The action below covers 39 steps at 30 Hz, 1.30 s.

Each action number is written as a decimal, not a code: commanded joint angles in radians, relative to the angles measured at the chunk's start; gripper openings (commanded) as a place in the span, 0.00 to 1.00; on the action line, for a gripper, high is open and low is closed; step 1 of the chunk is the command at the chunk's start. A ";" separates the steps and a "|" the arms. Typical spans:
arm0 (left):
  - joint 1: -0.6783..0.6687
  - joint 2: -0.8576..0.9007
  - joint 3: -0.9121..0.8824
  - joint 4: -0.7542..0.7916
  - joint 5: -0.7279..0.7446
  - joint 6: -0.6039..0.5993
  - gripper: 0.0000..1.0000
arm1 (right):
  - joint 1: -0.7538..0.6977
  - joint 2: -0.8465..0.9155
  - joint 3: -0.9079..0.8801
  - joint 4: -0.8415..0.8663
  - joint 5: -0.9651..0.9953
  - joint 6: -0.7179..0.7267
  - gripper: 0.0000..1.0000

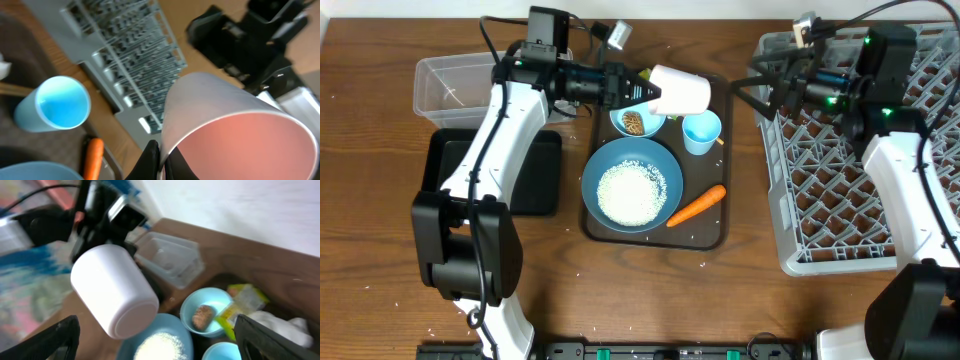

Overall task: Sort waste into correct bins and load items into the dishwasher rack
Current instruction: 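Lift the pink cup with the left gripper toward the right gripper, then grasp the pink cup with the right gripper, release left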

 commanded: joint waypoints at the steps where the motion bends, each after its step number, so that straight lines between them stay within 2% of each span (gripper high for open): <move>1: 0.005 -0.026 0.021 0.016 0.116 0.016 0.06 | 0.061 -0.010 -0.012 0.045 -0.092 0.061 0.93; 11: 0.004 -0.026 0.021 0.024 0.173 0.016 0.06 | 0.182 0.018 -0.013 0.089 -0.006 0.062 0.92; 13: 0.004 -0.026 0.021 0.024 0.173 0.016 0.06 | 0.193 0.026 -0.013 0.104 -0.006 0.080 0.85; 16: 0.004 -0.026 0.021 0.024 0.172 0.016 0.06 | 0.206 0.029 -0.013 0.112 -0.008 0.086 0.63; 19: 0.004 -0.026 0.021 0.024 0.172 0.016 0.06 | 0.218 0.029 -0.013 0.118 -0.012 0.087 0.54; 22: 0.004 -0.026 0.021 0.024 0.172 0.016 0.06 | 0.231 0.029 -0.013 0.117 -0.013 0.087 0.54; 25: 0.004 -0.026 0.021 0.024 0.172 0.016 0.06 | 0.246 0.029 -0.013 0.118 -0.013 0.086 0.68; 27: 0.004 -0.026 0.021 0.024 0.173 0.016 0.06 | 0.254 0.029 -0.013 0.118 -0.013 0.086 0.72; 31: 0.004 -0.026 0.021 0.024 0.173 0.016 0.06 | 0.266 0.029 -0.013 0.117 -0.012 0.086 0.74; 35: 0.005 -0.026 0.021 0.024 0.173 0.016 0.06 | 0.267 0.030 -0.015 0.117 -0.008 0.082 0.70; 39: 0.005 -0.026 0.021 0.024 0.172 0.016 0.06 | 0.267 0.031 -0.018 0.114 -0.008 0.082 0.52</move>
